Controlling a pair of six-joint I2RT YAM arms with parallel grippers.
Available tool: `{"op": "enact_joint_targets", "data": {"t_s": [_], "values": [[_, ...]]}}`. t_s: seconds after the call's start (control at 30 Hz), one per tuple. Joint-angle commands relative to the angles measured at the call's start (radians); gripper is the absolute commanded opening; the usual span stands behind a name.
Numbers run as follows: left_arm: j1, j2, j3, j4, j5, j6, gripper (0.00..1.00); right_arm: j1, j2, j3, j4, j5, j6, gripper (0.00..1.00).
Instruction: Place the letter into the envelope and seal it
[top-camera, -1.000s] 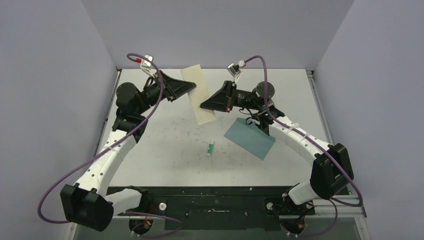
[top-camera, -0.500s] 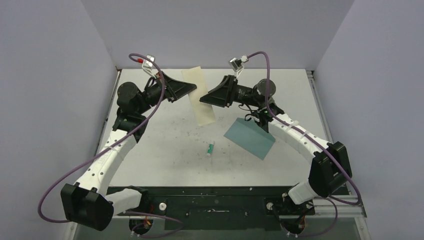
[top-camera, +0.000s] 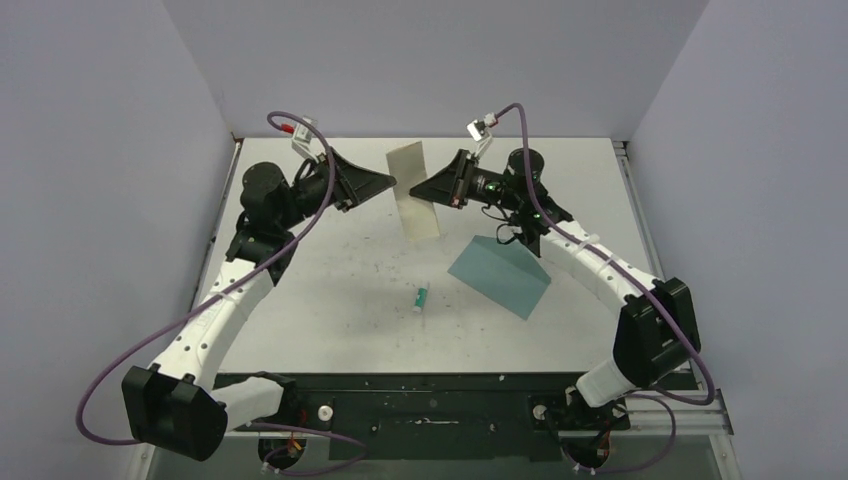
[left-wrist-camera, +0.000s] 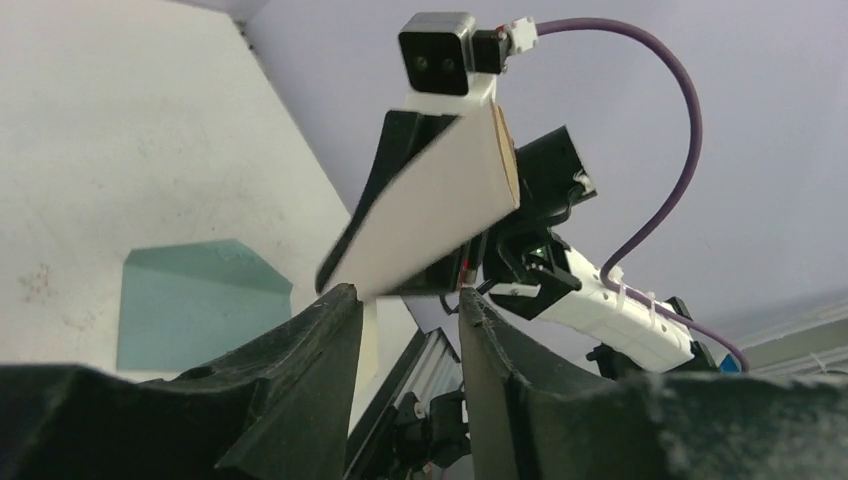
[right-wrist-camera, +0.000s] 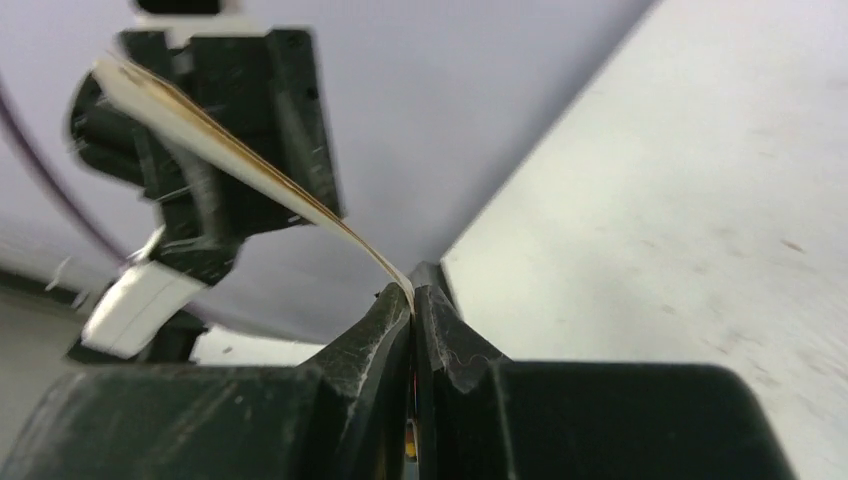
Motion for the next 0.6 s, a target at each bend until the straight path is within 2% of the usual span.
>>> {"op": "enact_joint_targets", "data": {"t_s": [0.0, 0.1, 0.17, 0.3, 0.4, 0.57], "values": [[-0.02, 0.026, 0.047, -0.284, -0.068, 0.148, 0.45, -0.098, -0.084, 0.086, -0.512, 0.208, -0.376, 0.05], [-0.082, 0.076, 0.043, -0.458, -0.184, 0.214, 0.6, -0.17, -0.109, 0.107, -0.811, 0.415, -0.576, 0.05], [-0.145, 0.11, 0.022, -0.488, -0.264, 0.204, 0.65, -0.236, -0.125, 0.088, -0.913, 0.538, -0.64, 0.05], [-0.293, 0.228, -0.014, -0.44, -0.359, 0.123, 0.72, -0.393, -0.154, 0.027, -1.001, 0.801, -0.686, 0.05], [-0.384, 0.364, -0.004, -0.381, -0.388, 0.071, 0.76, -0.463, -0.159, -0.024, -1.026, 1.011, -0.681, 0.05], [-0.484, 0.603, 0.105, -0.356, -0.389, -0.024, 0.79, -0.509, -0.147, -0.1, -1.088, 1.167, -0.662, 0.05]]}}
